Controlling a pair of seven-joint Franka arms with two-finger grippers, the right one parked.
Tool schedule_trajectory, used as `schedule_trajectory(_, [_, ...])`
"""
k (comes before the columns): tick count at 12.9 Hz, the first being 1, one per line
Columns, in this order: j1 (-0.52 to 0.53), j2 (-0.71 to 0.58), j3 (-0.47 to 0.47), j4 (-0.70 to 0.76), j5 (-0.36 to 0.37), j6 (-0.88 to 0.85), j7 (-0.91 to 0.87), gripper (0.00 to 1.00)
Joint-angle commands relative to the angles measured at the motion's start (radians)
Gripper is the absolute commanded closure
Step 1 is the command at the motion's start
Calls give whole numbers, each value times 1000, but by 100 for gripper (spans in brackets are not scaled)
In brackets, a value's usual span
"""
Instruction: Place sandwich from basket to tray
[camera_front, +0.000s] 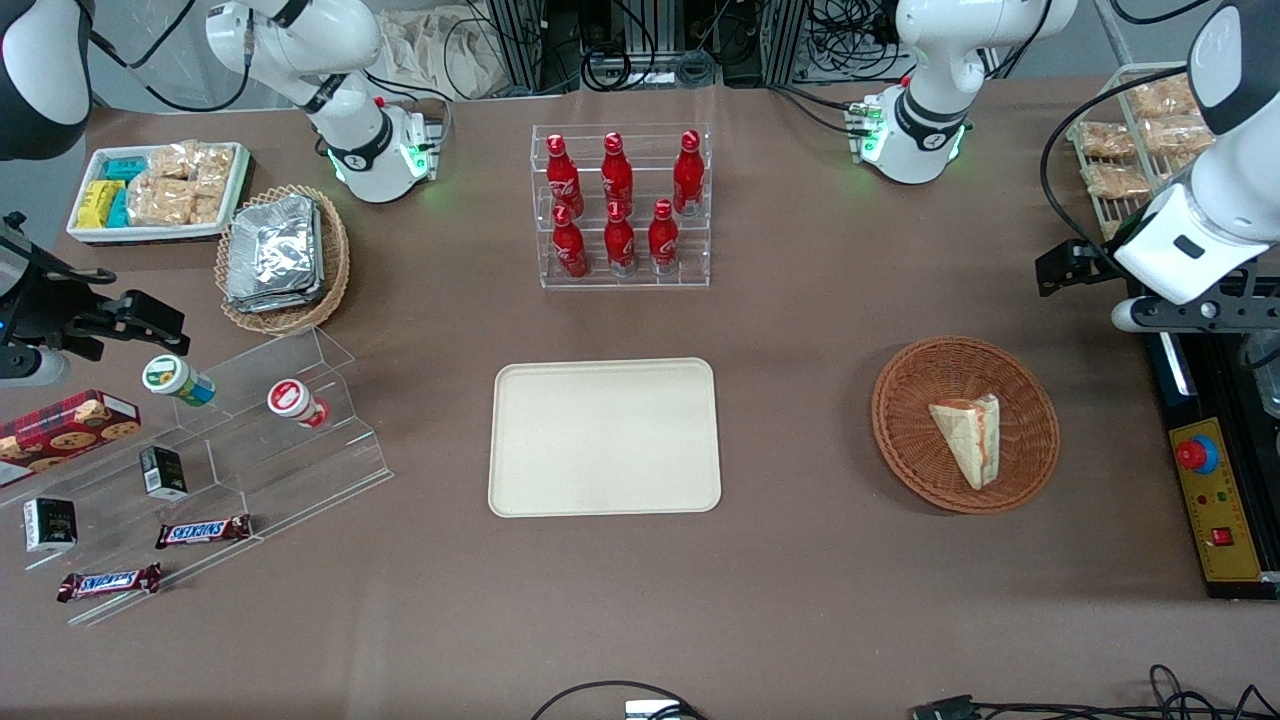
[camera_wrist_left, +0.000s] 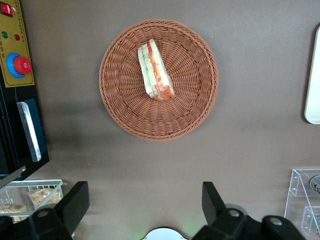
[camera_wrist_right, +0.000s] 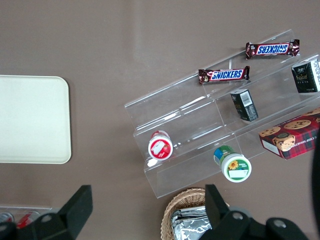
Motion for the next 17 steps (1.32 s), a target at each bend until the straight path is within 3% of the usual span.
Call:
schedule_trajectory(1, [-7,-10,9,-8,-6,6,-3,0])
schedule_trajectory(10, [-3,10,10,-6,-8,18,-7,0])
schedule_trajectory(13, [17,29,12,-43,-9,93,-27,0])
schedule_trajectory(17, [17,131,12,-52,-23,136,-180,0])
